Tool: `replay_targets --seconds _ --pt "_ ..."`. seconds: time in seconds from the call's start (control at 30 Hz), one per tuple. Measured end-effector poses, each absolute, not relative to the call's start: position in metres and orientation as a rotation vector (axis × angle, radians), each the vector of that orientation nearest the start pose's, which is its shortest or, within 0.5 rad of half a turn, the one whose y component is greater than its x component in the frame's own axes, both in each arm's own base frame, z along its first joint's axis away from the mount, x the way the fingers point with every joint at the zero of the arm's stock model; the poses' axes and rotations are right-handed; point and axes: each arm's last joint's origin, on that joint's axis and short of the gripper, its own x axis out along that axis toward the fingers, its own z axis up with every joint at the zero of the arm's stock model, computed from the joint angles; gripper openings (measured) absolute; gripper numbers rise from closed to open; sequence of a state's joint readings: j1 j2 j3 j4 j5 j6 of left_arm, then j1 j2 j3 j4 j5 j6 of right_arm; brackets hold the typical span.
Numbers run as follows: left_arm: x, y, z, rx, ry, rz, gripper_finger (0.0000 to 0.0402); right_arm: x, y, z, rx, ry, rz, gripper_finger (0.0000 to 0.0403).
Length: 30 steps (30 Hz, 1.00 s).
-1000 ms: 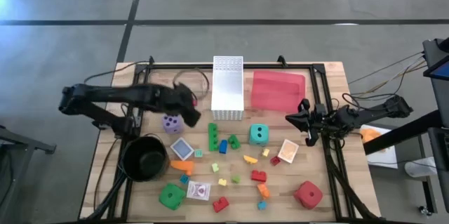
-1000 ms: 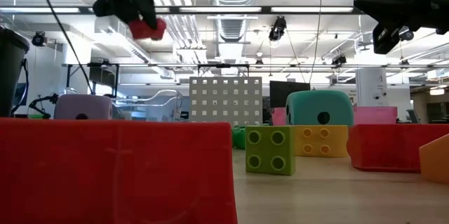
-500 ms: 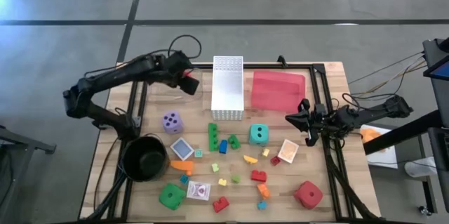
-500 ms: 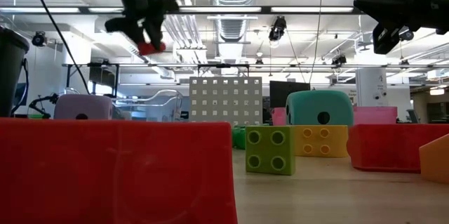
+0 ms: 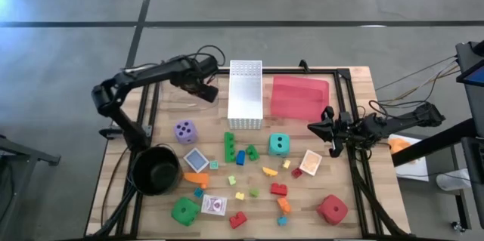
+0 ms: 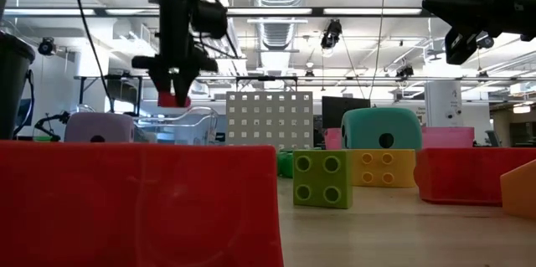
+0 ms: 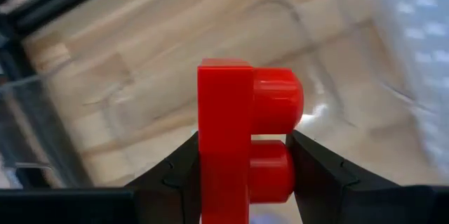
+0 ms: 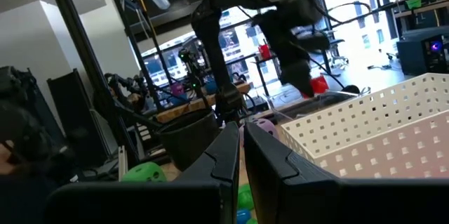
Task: Pick & Place Toys
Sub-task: Put the red game piece into the transparent bin
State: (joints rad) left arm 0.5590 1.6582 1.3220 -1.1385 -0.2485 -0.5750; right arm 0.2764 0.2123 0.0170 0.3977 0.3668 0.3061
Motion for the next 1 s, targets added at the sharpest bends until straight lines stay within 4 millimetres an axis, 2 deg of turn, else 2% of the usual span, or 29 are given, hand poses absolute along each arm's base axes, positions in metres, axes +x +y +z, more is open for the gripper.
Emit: replay_targets --seconds 0.13,0.33,0.57,1.0 --pt "0.254 0.176 0.235 -0.648 1.309 1.130 0.0162 0.106 0.019 0.189 0.369 -0.205 -0.060 0.0021" --pt "0.249 0.185 0.234 -0.675 1.307 1.159 0.0162 0.106 0.019 0.189 0.369 -0.205 -0.060 0.0021" --pt "0.245 0.182 0.226 -0.707 1.328 1.175 0.0162 0.106 0.019 0.189 0.369 -0.205 -0.060 0.0021" --pt "0.238 0.177 0.194 -0.759 1.336 1.157 0.0162 0.106 0.019 0.190 0.369 -0.205 -0.060 0.0021"
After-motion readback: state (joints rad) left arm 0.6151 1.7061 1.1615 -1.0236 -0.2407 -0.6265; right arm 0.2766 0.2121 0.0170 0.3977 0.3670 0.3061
